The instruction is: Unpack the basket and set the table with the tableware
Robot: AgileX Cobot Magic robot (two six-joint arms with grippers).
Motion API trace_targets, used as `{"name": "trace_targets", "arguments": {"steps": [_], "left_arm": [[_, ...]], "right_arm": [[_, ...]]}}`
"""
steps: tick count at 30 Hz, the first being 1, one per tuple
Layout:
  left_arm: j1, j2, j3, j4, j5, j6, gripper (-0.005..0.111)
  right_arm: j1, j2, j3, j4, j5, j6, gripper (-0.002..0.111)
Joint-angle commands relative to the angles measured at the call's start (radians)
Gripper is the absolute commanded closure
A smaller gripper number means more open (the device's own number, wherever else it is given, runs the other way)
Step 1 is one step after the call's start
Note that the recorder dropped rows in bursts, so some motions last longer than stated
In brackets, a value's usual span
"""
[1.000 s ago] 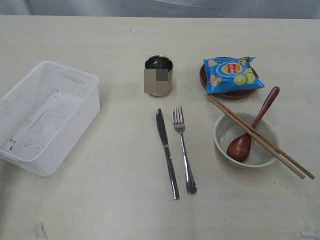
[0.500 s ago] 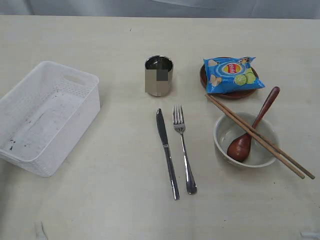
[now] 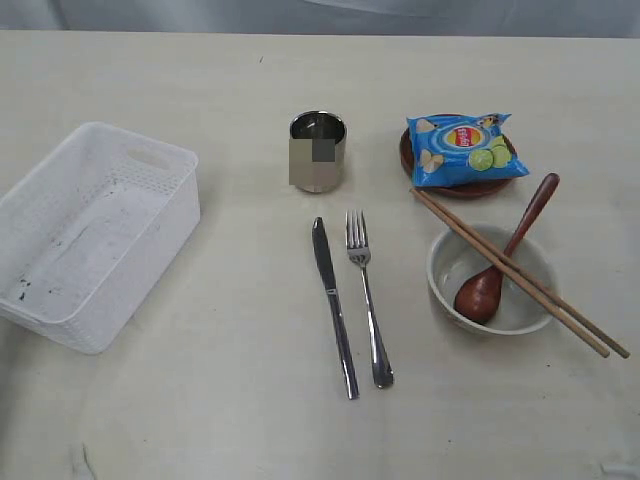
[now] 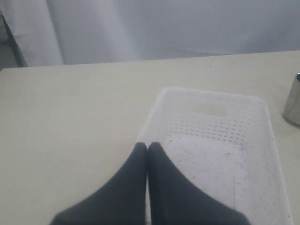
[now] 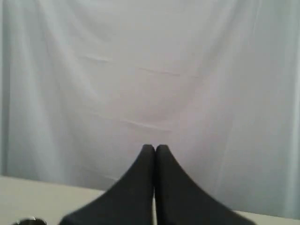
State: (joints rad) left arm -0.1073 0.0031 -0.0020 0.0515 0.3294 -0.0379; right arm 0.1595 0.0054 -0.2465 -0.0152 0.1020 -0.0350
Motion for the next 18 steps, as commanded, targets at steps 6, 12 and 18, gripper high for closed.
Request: {"name": "trace_targets", "arguments": {"steps": [6,12,18], "left_arm": [[-0.007,-0.003,0.002,-0.002,-0.01,0.001,0.107],[-0.007,-0.003,0.002,-0.002,-0.01,0.001,0.107],[-0.007,-0.003,0.002,-0.002,-0.01,0.001,0.107]], "right_arm": [[-0.007,-0.005,0.205,-0.009,-0.042,-0.087,0.109],[-0.007,-0.005,0.246,-0.009,-0.041,-0.087,0.109],[-0.007,-0.005,0.246,-0.009,0.007,-0.16,0.109]]}}
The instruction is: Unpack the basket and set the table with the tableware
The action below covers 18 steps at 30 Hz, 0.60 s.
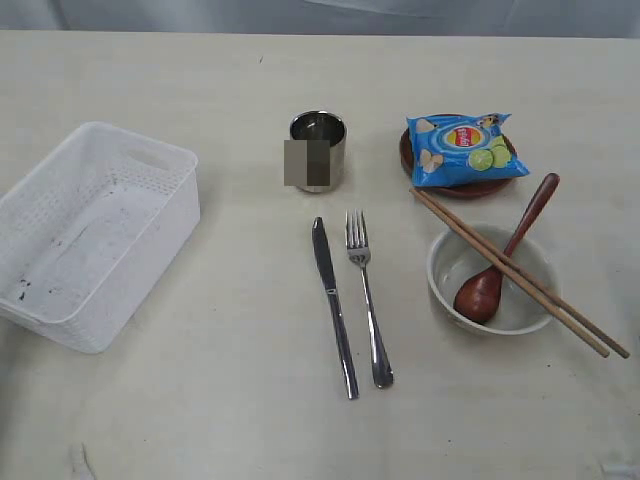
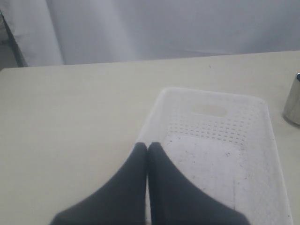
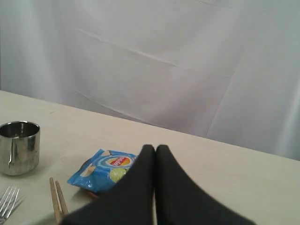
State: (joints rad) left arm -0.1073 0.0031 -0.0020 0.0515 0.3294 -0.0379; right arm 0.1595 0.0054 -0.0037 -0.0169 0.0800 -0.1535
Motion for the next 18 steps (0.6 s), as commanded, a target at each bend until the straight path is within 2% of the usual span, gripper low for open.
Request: {"name": "trace_targets", "arguments": {"steps": [1,9,18], "left_arm": [[-0.007,-0.003,0.002,-0.002,-0.01,0.001,0.107],[-0.007,-0.003,0.002,-0.002,-0.01,0.001,0.107],[-0.007,-0.003,0.002,-0.002,-0.01,0.001,0.107]], "right_arm": [[-0.007,-0.005,0.004,-0.008,0.029,-0.041,0.109],[-0.007,-0.005,0.004,0.001,0.088,-0.054,0.109],[-0.076,-0.005,0.004,0.033,0.156,-0.015,0.109]]}}
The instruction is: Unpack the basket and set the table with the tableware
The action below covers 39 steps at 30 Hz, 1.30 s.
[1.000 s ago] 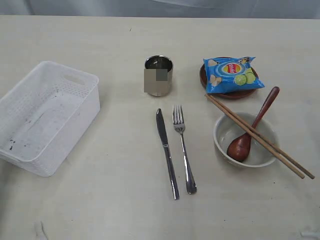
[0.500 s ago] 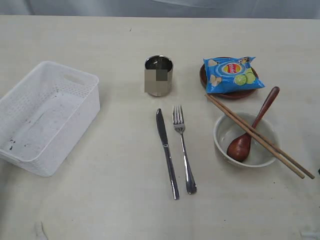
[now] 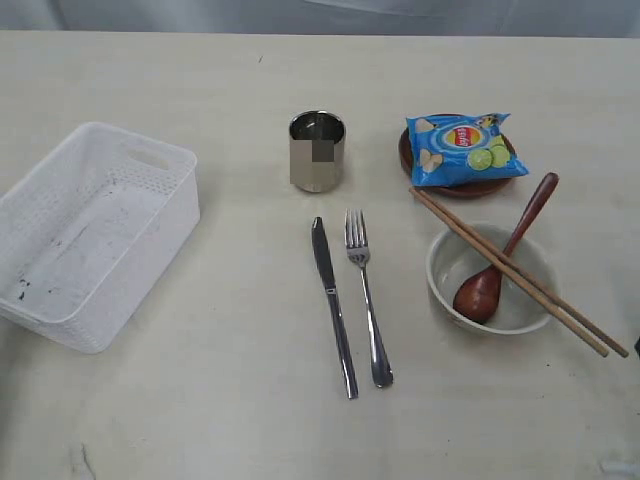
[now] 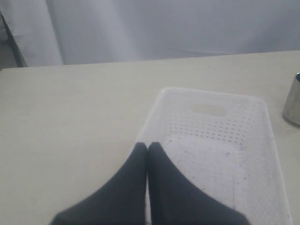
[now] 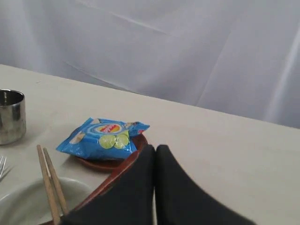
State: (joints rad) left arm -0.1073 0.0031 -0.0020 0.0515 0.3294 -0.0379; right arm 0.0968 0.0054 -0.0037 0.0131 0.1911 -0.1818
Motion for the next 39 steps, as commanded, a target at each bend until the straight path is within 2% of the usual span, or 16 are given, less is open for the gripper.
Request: {"name": "trace_targets", "arguments": {"steps": [1,5,39], "left_arm": [[-0.007,-0.003,0.002,-0.002,-0.01,0.001,0.107],[-0.007,-0.003,0.002,-0.002,-0.01,0.001,0.107],[-0.007,-0.003,0.002,-0.002,-0.01,0.001,0.107]], "right_arm": [[-0.013,-0.005,0.004,0.003,0.057,0.021,0.109],[-0.013,-0.005,0.004,0.003,0.126,0.031,0.109],[-0.013,-0.005,0.004,0.003,0.125,0.037,0.109]]}}
